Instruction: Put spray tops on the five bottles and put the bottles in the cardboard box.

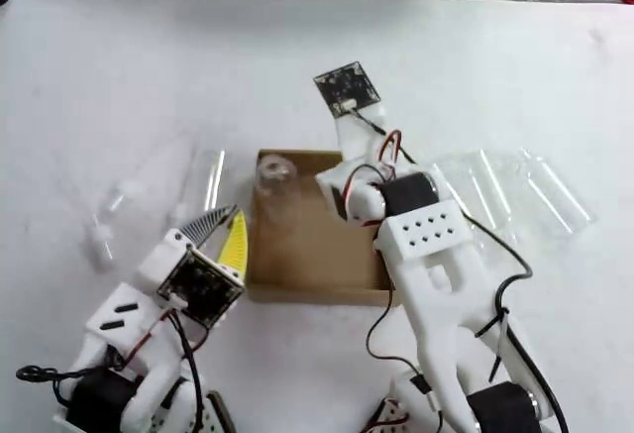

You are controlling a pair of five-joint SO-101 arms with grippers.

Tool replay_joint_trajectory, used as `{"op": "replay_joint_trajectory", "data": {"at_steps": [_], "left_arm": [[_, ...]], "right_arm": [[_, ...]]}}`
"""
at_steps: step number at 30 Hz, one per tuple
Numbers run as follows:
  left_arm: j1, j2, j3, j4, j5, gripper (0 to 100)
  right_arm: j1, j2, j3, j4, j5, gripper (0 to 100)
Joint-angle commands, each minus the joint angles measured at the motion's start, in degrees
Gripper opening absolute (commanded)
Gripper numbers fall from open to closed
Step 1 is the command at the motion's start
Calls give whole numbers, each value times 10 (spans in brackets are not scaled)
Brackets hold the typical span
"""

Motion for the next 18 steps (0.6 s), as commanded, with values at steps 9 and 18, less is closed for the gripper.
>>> {"op": "replay_joint_trajectory", "data": {"at_steps": [9,18], "left_arm": [[-77,9,25,-69,18,20],[-204,9,31,-105,140,22]], "right_arm": [[21,-85,-10,7,-3,16],[-42,-138,-13,11,-3,16]]}}
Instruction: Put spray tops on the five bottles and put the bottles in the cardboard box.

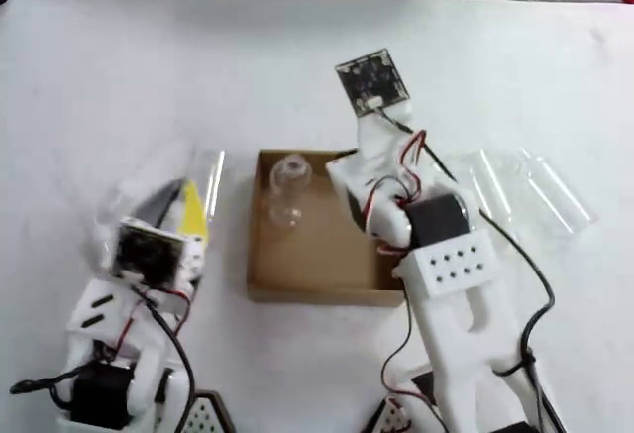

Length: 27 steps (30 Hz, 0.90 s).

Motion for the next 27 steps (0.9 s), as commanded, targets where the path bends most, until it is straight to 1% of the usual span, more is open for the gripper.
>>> {"op": "replay_joint_trajectory", "data": {"at_steps": [1,4,8,11,13,15,18,22,27], "left_arm": [[-63,7,0,-22,64,22],[-87,7,29,-62,71,22],[-131,7,84,-146,73,24],[-147,7,108,-181,74,25],[-147,7,114,-185,74,44],[-146,7,115,-185,80,85],[-150,7,115,-183,125,124],[-164,7,115,-183,131,129],[-166,7,114,-183,130,128]], "right_arm": [[-56,-21,-18,11,-3,19],[-86,7,-50,20,-4,29],[-91,78,-126,58,-4,122],[-104,138,-201,116,-3,163],[-115,175,-247,152,-3,163],[-120,206,-275,168,-4,163],[-122,238,-296,174,-6,166],[-122,249,-301,175,-4,166],[-121,251,-300,169,-4,166]]}}
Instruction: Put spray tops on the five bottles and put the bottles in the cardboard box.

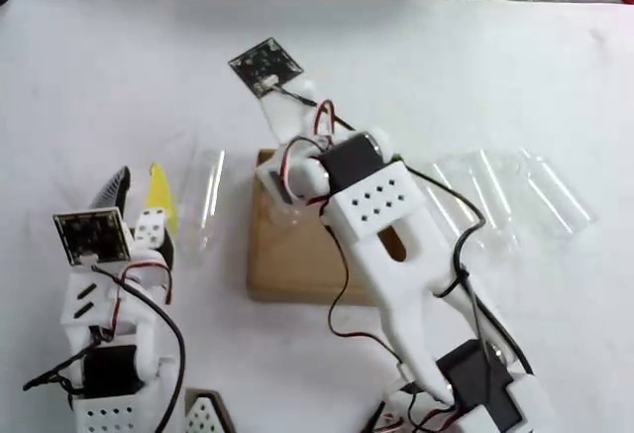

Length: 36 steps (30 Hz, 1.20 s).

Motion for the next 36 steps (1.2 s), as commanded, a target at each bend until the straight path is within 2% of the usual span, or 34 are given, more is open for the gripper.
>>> {"op": "replay_joint_trajectory", "data": {"at_steps": [1,14,27,33,36], "left_arm": [[-8,-2,-7,-17,7,128],[-7,-2,-7,-17,7,128],[-6,-2,-7,-17,7,128],[-5,-2,-7,-17,7,128],[-5,-2,-7,-17,7,128]], "right_arm": [[-3,-2,-25,-10,-4,166],[-26,54,-29,-22,-4,163],[-11,64,-35,-45,-4,159],[-11,65,-34,-49,-4,31],[-11,65,-33,-48,-4,20]]}}
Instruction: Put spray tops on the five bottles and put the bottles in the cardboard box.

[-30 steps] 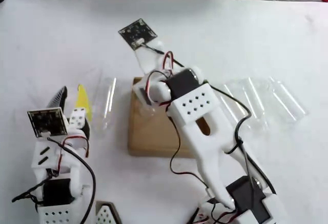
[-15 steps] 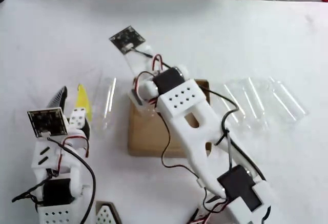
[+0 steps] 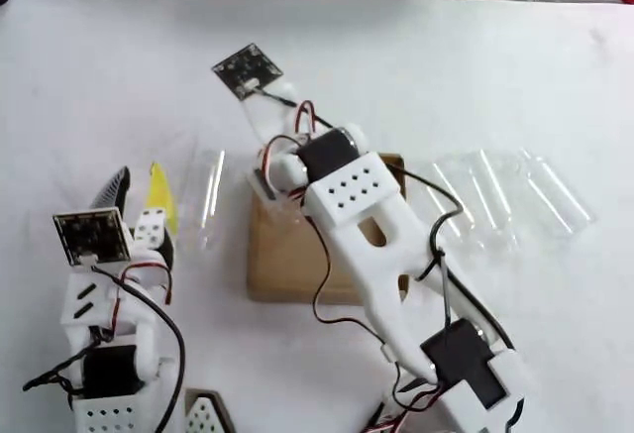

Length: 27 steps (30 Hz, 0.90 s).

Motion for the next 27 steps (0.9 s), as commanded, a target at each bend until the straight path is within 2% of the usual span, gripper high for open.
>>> {"op": "replay_joint_trajectory", "data": {"at_steps": [1,8,21,27], "left_arm": [[-5,-2,-7,-17,7,128],[-5,-2,-7,-17,7,128],[-5,-2,-7,-17,7,128],[-5,-2,-7,-16,7,128]], "right_arm": [[6,-4,-20,-7,-4,26],[6,-4,-20,-4,-4,102],[11,-4,-20,19,-8,109],[20,-4,-20,23,-6,191]]}}
